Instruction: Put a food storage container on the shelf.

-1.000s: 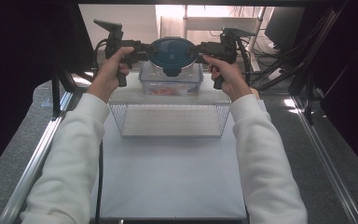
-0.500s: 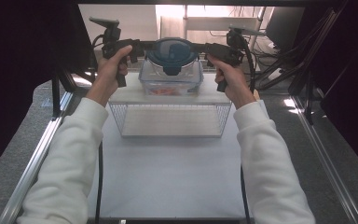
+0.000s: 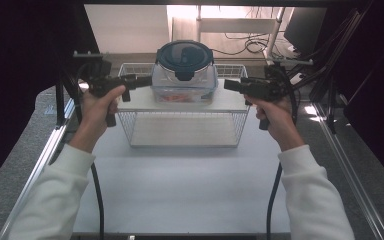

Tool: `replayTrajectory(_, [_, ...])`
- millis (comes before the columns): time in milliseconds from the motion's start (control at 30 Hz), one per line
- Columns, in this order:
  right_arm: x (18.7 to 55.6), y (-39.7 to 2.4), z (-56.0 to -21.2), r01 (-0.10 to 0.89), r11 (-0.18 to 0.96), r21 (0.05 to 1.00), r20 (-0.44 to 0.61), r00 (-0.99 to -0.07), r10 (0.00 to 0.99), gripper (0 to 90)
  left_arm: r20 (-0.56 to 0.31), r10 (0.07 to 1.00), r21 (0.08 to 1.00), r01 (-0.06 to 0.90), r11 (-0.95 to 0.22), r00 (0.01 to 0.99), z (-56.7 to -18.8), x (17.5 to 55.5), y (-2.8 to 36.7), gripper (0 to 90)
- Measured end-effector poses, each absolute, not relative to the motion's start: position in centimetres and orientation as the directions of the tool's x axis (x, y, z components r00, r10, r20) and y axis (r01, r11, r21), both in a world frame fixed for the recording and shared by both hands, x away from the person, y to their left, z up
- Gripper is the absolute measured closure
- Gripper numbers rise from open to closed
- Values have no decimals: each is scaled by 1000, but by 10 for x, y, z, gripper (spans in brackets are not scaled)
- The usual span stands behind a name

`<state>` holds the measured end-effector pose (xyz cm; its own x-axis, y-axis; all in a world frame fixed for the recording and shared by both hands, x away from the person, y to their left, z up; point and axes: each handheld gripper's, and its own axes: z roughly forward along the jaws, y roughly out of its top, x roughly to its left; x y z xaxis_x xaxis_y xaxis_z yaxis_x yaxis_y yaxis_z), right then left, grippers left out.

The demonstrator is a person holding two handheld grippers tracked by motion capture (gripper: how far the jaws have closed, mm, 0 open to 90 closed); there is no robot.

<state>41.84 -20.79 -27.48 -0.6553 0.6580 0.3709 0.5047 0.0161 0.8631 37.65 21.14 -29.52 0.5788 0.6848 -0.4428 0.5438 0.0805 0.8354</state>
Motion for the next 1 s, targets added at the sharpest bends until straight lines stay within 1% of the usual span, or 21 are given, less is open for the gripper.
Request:
replayTrajectory(33, [406, -218, -283, 489, 23, 872, 354, -662, 661, 157, -425, 690, 837, 545, 52, 586, -304, 364, 210, 141])
replayTrajectory(133, [391, -229, -292, 473, 29, 881, 335, -665, 667, 167, -386, 700, 849, 528, 15, 601, -319, 342, 209, 142])
replayTrajectory(200, [380, -236, -300, 459, 41, 888, 315, -669, 674, 171, -380, 702, 851, 525, 10, 603, -325, 335, 208, 145])
replayTrajectory(233, [373, -240, -306, 453, 53, 890, 302, -673, 675, 175, -365, 703, 855, 519, -8, 611, -338, 320, 207, 146])
replayTrajectory(367, [350, -252, -329, 442, 82, 893, 275, -682, 678, 198, -356, 708, 845, 533, -34, 610, -366, 301, 206, 152])
replayTrajectory(633, [315, -268, -385, 472, 121, 873, 263, -666, 698, 198, -331, 744, 820, 567, -77, 580, -417, 278, 205, 161])
replayTrajectory(733, [309, -272, -403, 490, 132, 862, 258, -647, 717, 197, -330, 748, 809, 581, -91, 576, -435, 271, 201, 167])
replayTrajectory(800, [307, -275, -416, 507, 140, 850, 260, -636, 727, 198, -328, 748, 806, 584, -97, 577, -439, 270, 200, 167])
replayTrajectory(867, [305, -276, -429, 528, 139, 838, 271, -623, 734, 201, -305, 751, 807, 578, -123, 585, -455, 266, 195, 171])
replayTrajectory(900, [305, -276, -437, 548, 157, 822, 273, -620, 736, 198, -305, 751, 807, 578, -123, 585, -455, 266, 195, 173])
replayTrajectory(933, [305, -276, -437, 548, 157, 822, 273, -620, 736, 198, -294, 759, 807, 577, -128, 580, -460, 265, 194, 173])
replayTrajectory(967, [304, -277, -446, 565, 171, 807, 272, -614, 741, 200, -283, 762, 792, 590, -157, 583, -468, 264, 190, 179])
replayTrajectory(1000, [304, -277, -446, 565, 171, 807, 272, -614, 741, 200, -283, 762, 792, 590, -157, 583, -468, 264, 190, 177])
